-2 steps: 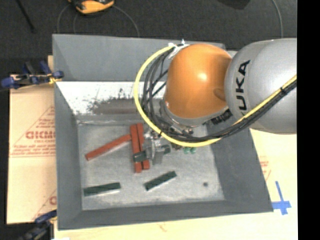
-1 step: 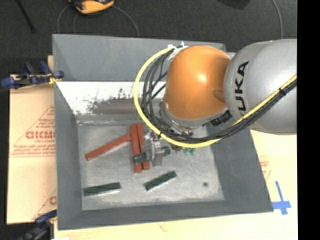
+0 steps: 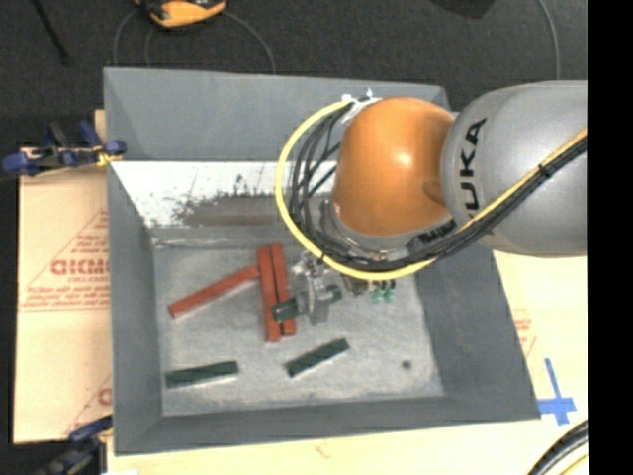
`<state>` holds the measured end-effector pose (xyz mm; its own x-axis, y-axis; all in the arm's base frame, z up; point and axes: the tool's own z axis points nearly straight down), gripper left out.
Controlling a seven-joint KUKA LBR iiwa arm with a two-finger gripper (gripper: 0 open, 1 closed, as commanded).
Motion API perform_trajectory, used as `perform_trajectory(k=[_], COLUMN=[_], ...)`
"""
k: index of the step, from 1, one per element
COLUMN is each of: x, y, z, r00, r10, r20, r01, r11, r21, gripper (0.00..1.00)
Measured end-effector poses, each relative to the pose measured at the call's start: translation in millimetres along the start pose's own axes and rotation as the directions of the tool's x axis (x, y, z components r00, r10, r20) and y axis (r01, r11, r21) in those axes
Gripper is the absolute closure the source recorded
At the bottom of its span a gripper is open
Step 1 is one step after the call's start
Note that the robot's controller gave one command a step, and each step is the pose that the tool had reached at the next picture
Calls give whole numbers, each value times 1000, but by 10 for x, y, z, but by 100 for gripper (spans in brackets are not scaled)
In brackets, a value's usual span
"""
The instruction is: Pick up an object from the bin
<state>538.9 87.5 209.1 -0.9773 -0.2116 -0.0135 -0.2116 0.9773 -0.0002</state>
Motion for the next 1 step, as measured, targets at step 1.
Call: perform_trajectory(k=[1], x=[81], y=[-101], z=[319], r00=[999], r10=[45], r20=[-15], r01=[-45], r11=[999], r21=[1], gripper=[100])
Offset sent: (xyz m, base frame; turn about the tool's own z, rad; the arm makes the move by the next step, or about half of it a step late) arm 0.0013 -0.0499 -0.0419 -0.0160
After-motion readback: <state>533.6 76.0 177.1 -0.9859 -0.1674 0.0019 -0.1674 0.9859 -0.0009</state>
